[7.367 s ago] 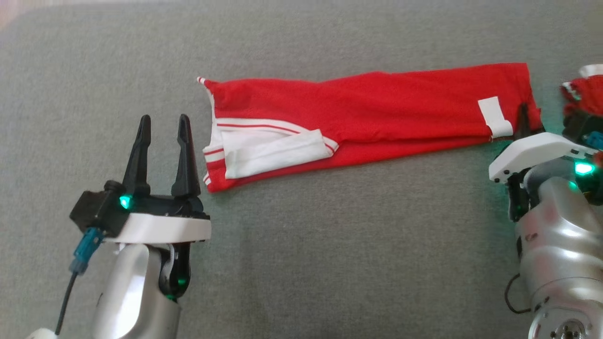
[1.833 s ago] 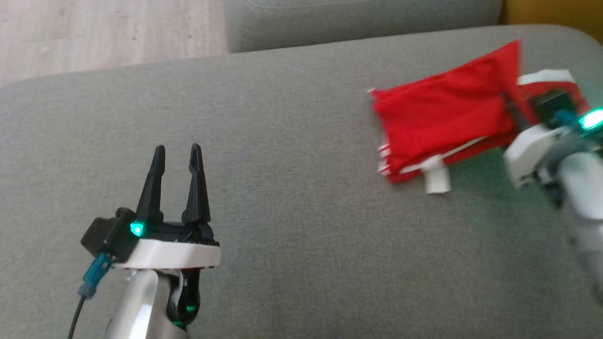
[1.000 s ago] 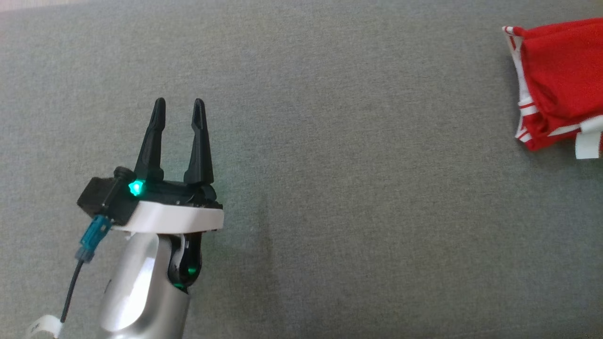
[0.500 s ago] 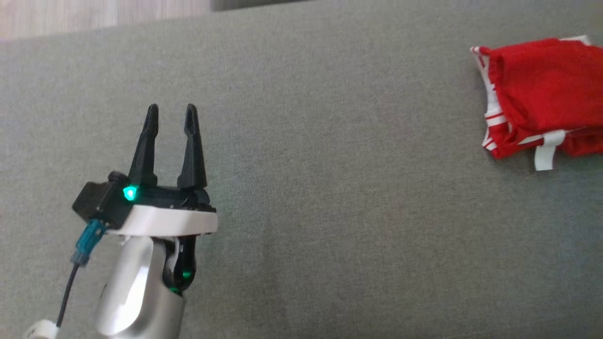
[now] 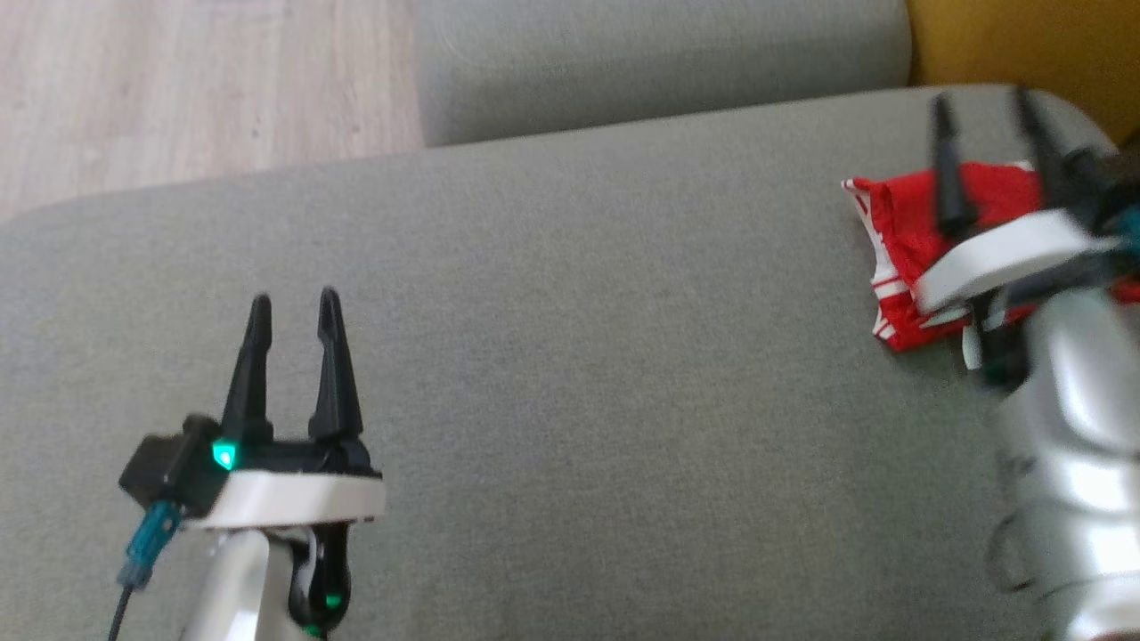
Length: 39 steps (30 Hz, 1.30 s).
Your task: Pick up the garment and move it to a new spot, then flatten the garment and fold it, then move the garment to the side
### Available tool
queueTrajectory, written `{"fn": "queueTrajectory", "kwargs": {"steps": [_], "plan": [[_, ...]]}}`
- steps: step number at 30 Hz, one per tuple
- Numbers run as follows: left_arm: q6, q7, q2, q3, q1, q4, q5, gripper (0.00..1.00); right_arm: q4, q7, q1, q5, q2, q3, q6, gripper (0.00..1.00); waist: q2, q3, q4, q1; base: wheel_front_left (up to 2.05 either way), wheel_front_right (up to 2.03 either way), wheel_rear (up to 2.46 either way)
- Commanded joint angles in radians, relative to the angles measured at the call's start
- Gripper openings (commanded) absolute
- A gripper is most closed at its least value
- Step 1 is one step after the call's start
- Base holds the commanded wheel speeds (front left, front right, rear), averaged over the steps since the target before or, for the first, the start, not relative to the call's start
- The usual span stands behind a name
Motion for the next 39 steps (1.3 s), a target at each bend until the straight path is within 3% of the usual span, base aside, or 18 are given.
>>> {"fn": "queueTrajectory", "kwargs": {"steps": [1, 4, 8, 20, 39], "plan": [[0.003, -0.005, 0.008, 0.035, -0.017, -0.036, -0.009, 1.0, -0.048, -0.014, -0.007, 0.013, 0.024, 0.006, -0.001, 1.0, 0.0, -0.02, 0.011, 0.0003, 0.0, 0.0, 0.0], [0.003, -0.005, 0.008, 0.04, 0.004, -0.04, -0.01, 1.0, -0.114, -0.027, 0.06, 0.057, 0.098, -0.016, -0.001, 1.0, 0.0, -0.03, 0.022, 0.0003, 0.0, 0.0, 0.0], [0.006, -0.005, 0.008, 0.045, 0.026, -0.044, -0.017, 1.0, -0.163, -0.038, 0.16, 0.102, 0.135, -0.014, -0.001, 1.0, 0.0, -0.036, 0.035, 0.0003, 0.0, 0.0, 0.0], [0.005, -0.005, 0.008, 0.045, 0.08, 0.004, -0.048, 1.0, -0.226, -0.043, 0.383, 0.174, 0.139, 0.047, -0.001, 1.0, 0.0, -0.042, 0.056, 0.0003, 0.0, 0.0, 0.0], [0.018, -0.005, 0.008, 0.051, 0.084, 0.019, -0.07, 1.0, -0.259, -0.043, 0.4, 0.162, 0.139, 0.054, -0.001, 1.0, 0.0, -0.045, 0.059, 0.0003, 0.0, 0.0, 0.0]]}}
